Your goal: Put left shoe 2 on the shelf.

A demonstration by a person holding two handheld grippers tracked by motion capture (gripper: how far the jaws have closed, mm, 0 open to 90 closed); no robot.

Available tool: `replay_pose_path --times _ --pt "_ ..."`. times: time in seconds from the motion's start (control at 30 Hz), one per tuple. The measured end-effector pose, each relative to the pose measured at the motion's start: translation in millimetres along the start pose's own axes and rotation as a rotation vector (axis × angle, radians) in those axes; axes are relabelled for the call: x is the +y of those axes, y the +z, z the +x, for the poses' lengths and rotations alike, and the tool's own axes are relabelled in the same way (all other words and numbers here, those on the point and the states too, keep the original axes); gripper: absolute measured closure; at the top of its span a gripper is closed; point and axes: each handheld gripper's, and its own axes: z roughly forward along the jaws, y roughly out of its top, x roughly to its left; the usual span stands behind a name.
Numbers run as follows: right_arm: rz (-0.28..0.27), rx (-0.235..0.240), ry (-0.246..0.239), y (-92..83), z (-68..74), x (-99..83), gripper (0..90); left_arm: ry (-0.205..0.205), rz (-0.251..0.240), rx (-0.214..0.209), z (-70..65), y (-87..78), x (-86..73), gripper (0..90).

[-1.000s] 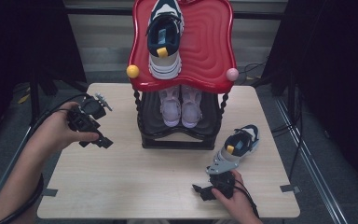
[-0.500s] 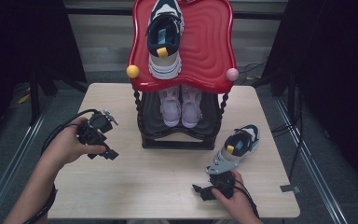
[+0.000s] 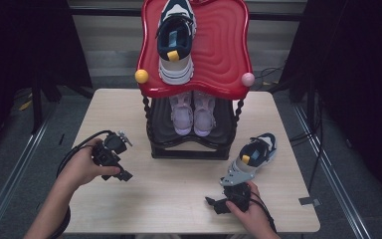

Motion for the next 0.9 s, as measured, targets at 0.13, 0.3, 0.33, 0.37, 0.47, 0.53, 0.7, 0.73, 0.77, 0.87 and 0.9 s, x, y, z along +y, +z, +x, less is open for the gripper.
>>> replay_pose_path --times 0.13,0.3,0.33,0.37,0.47,0.53,0.7,0.73,0.77,0.87,0.9 --pt "-0.001 0.0 -0.002 0.1 -0.1 0.0 13.2 0.002 0.0 -0.009 -1.2 8.3 -0.6 23.0" --pt "0.0 0.0 -0.001 0.0 0.0 0.0 13.2 -0.001 -0.009 -0.015 -3.7 20.9 -2.4 23.0" --pt "0.0 0.0 0.0 0.0 0.0 0.0 13.2 0.003 -0.01 -0.017 -3.8 23.5 -2.9 23.0" --pt "0.0 0.0 0.0 0.0 0.0 0.0 13.2 0.003 -0.009 -0.019 -4.2 25.9 -3.3 23.0" --pt "0.0 0.0 -0.001 0.0 -0.1 0.0 13.2 0.001 -0.015 -0.021 -5.5 33.6 -4.6 23.1" --pt "-0.001 0.0 -0.002 0.1 -0.1 0.0 13.2 0.002 -0.019 -0.025 -5.7 38.2 -5.0 23.1" --pt "-0.001 -0.001 -0.002 0.0 -0.1 0.0 13.2 0.001 -0.048 -0.024 -6.7 46.5 -5.9 23.1" --pt "0.0 0.0 -0.001 0.0 0.0 0.0 13.2 0.005 -0.047 -0.02 -7.0 47.8 -6.2 23.1" --pt "0.0 0.0 -0.002 0.0 -0.1 0.0 13.2 0.003 -0.055 -0.021 -7.2 49.6 -6.4 23.1" --pt "0.0 0.0 0.0 0.0 0.0 0.0 13.2 -0.002 -0.067 -0.019 -9.0 56.1 -7.4 23.1" --pt "0.0 0.0 -0.002 0.0 -0.1 0.0 13.2 -0.003 -0.074 -0.017 -9.4 58.2 -7.8 23.1"
